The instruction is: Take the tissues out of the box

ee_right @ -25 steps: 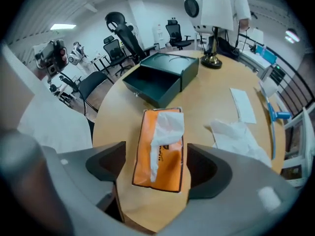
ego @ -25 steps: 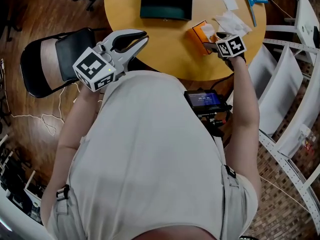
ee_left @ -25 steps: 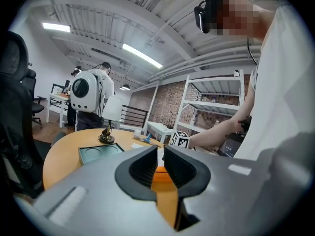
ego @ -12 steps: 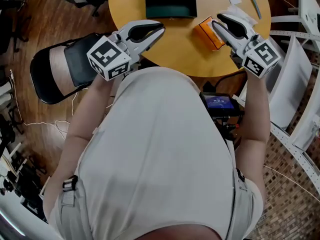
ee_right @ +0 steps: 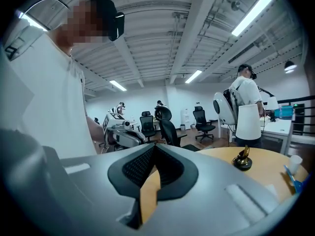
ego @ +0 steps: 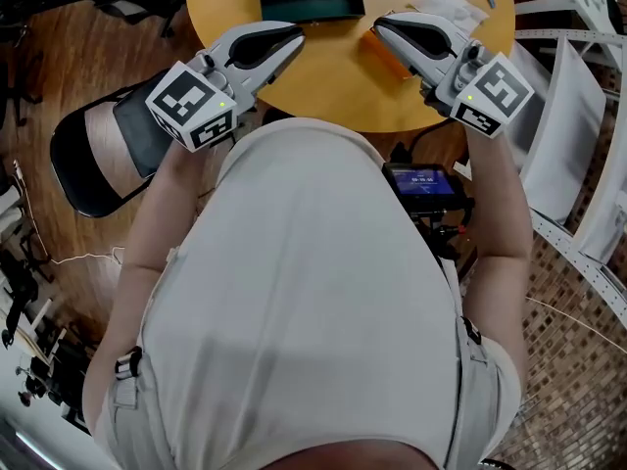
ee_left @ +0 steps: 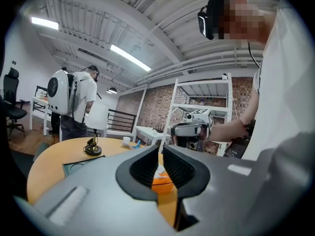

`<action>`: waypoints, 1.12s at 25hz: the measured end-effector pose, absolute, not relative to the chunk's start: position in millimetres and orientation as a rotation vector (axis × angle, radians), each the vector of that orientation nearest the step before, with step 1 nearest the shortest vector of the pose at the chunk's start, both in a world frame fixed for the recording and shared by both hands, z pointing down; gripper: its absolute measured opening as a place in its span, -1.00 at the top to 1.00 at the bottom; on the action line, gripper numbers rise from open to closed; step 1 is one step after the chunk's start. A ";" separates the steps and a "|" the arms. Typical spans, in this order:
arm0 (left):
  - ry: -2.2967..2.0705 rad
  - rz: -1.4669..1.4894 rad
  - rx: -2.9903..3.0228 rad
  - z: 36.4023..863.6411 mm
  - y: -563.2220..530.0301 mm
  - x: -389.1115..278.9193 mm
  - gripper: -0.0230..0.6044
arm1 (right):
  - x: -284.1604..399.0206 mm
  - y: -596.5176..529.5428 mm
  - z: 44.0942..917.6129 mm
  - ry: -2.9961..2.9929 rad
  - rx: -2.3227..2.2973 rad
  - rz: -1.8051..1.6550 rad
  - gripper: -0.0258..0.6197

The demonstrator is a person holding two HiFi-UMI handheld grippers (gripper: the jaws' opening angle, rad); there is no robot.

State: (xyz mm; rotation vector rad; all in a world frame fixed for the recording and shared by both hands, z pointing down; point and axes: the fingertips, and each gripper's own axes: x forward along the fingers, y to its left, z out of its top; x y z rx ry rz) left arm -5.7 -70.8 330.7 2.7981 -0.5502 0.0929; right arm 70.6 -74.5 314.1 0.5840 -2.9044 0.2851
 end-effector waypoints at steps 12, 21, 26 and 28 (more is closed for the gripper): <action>-0.578 0.041 2.805 302.9 -79.4 -7.8 0.93 | 57.4 -65.8 307.4 -2.906 0.506 0.197 0.92; -0.592 0.042 2.790 309.2 -79.1 -2.4 0.93 | 64.9 -59.7 312.8 -2.916 0.515 0.192 0.92; -0.584 0.053 2.786 309.6 -76.2 -1.7 0.93 | 64.4 -60.0 310.2 -2.921 0.518 0.190 0.92; -0.585 0.059 2.785 307.9 -73.0 -2.1 0.93 | 64.3 -58.4 307.8 -2.924 0.524 0.193 0.92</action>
